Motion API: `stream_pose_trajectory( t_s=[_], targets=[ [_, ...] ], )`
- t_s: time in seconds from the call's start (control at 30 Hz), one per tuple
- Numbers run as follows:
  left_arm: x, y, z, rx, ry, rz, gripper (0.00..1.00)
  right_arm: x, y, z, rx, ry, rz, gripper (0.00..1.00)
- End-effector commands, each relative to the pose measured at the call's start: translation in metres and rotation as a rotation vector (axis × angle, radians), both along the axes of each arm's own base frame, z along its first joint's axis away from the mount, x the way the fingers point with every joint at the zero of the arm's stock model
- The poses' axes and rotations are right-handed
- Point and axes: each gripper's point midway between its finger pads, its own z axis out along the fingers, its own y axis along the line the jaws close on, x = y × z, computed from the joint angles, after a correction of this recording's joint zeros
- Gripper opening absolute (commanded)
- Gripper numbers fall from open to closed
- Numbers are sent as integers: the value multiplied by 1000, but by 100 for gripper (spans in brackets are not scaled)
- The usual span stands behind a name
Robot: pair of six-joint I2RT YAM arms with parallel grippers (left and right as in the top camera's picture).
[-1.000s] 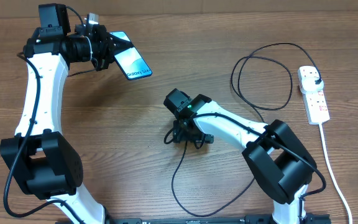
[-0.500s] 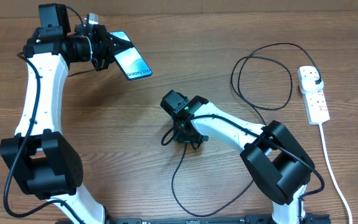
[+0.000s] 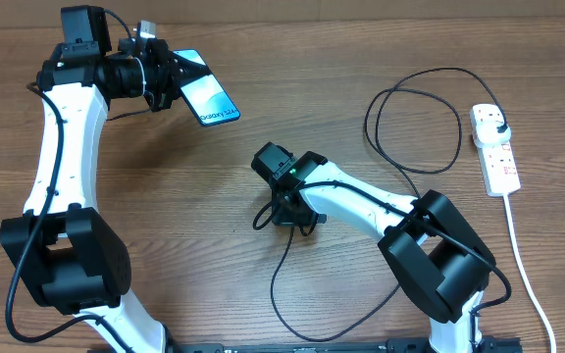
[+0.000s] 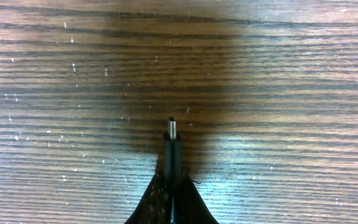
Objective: Plug charger to phone and switch on socket
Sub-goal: 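Grasp the USB-C plug with the right gripper and lift it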
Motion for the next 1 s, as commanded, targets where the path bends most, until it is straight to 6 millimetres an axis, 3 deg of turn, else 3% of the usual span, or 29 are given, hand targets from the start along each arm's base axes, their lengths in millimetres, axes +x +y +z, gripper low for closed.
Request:
stream_pose_trajectory(
  t_s=[0.0, 0.27, 0.4, 0.57, 0.87, 0.97],
  targets=[
    [-1, -4, 9, -27, -37, -35, 4, -11, -9, -21, -48, 56, 3, 4],
    [0, -1, 17, -60, -67, -44, 4, -11, 7, -7, 74, 141, 17, 4],
    [5, 4, 34, -127, -123, -57, 4, -4, 30, 7, 275, 203, 64, 4],
    [8, 14, 41, -146, -148, -44, 4, 9, 53, 32, 568, 261, 98, 4],
    [11, 13, 62, -189, -266, -102, 4, 45, 71, 112, 1151, 246, 240, 4],
    [14, 12, 73, -203, -320, -123, 4, 49, 75, 141, 1307, 221, 334, 4]
  ],
)
